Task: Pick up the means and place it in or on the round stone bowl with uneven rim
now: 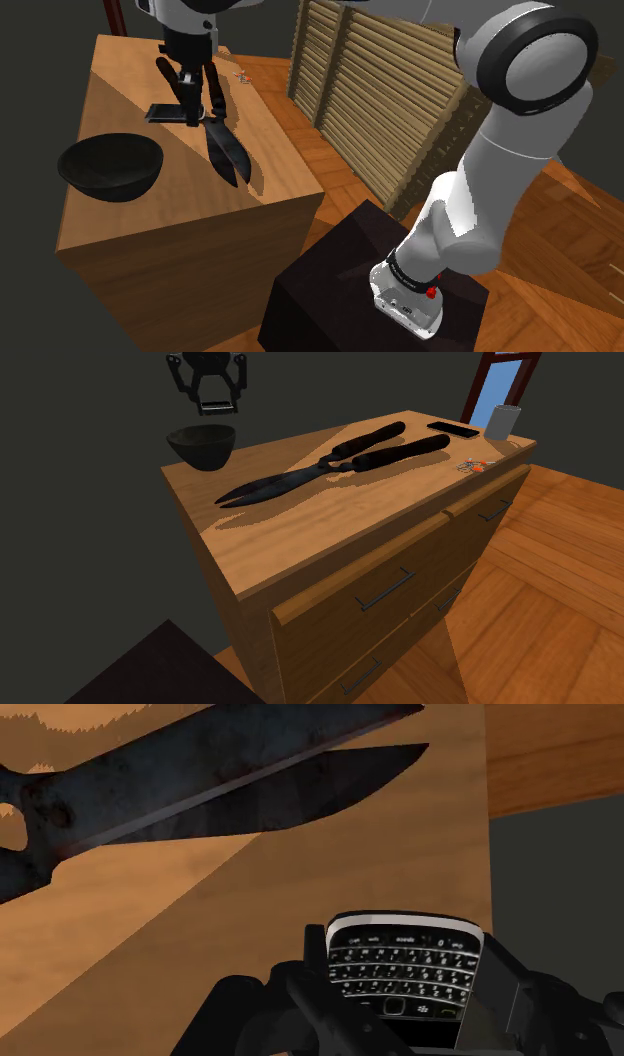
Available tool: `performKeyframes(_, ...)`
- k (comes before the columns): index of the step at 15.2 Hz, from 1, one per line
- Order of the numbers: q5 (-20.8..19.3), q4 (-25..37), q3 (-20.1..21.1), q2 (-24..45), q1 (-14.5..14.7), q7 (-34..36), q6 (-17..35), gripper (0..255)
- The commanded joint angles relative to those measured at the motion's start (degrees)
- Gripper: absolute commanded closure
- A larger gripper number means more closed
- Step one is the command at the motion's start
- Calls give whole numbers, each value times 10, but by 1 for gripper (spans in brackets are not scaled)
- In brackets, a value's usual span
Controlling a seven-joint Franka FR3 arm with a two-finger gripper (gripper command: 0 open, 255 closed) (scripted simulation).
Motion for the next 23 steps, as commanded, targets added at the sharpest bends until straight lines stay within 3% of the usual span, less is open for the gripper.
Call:
performKeyframes(1,-4,45,8,34,12,21,-11,255)
performKeyframes(5,-16,164,20,118,38,58,-47,255)
performKeyframes(8,-27,288,26,199,63,84,-89,255)
performKeyframes(23,-26,159,25,188,59,84,29,255)
